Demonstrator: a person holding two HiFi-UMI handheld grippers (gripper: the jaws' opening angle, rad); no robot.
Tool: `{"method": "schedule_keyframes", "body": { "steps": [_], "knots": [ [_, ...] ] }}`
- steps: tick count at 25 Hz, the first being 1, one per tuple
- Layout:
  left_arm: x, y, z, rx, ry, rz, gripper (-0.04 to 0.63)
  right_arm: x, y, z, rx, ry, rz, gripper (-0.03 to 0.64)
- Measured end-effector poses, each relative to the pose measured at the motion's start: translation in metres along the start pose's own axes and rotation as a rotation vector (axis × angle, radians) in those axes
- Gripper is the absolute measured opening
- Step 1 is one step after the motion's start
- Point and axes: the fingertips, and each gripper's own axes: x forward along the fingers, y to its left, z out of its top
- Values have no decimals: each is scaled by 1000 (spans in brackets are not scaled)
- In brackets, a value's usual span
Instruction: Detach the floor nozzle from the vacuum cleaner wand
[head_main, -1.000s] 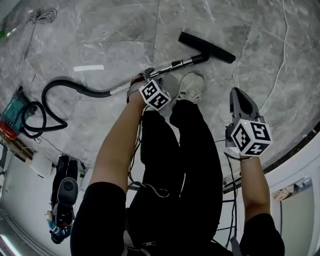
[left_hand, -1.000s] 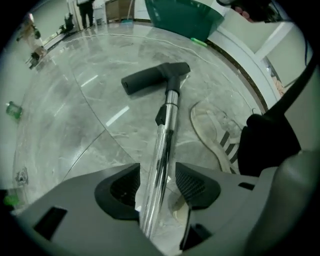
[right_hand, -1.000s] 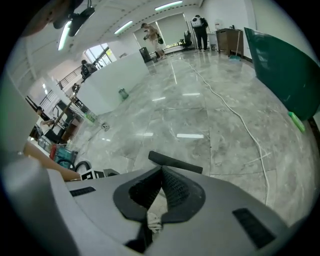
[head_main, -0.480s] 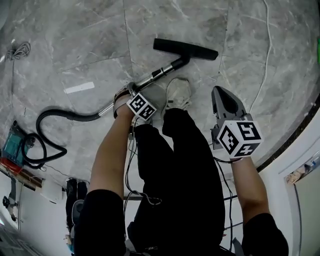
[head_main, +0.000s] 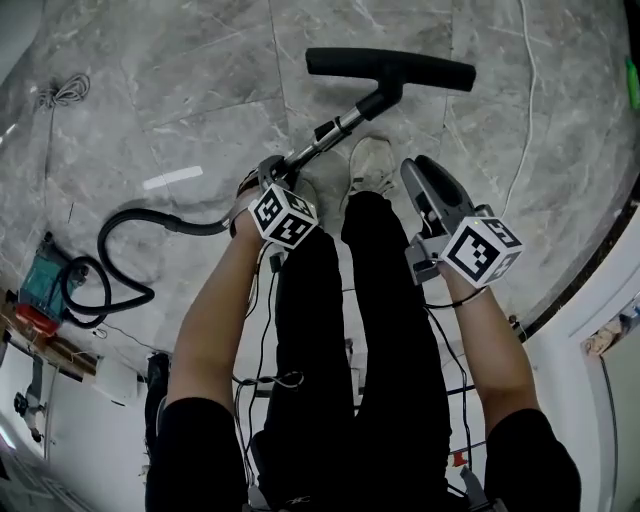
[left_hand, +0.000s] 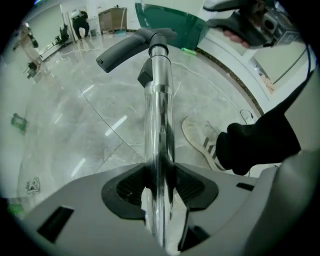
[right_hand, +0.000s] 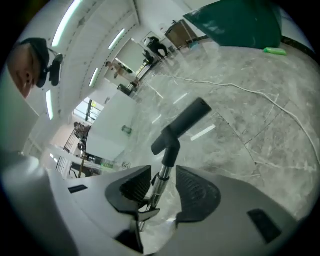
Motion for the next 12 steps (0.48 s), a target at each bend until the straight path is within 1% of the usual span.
{"method": "schedule_keyframes", "body": {
  "steps": [1,3,4,8,10,12],
  "knots": [
    [-20,-1,4,-8,-27,3,176,3,9,2,25,-17,5,159],
    [-56,-6,9,-18,-66,12,176,9,28,6,49,-30,26,264],
    [-72,-10,10,-19,-80,15,176,12,40,9,50,-34,45,279],
    [-118,-31,11,-7,-117,8,176,10,84,31,51,-92,117,281],
    [-130,-45,8,4,-135,-3,176,9,96,39,60,-118,133,281],
    [-136,-60,3,9,-147,-14,176,4,104,41,41,-121,150,279]
  ]
}}
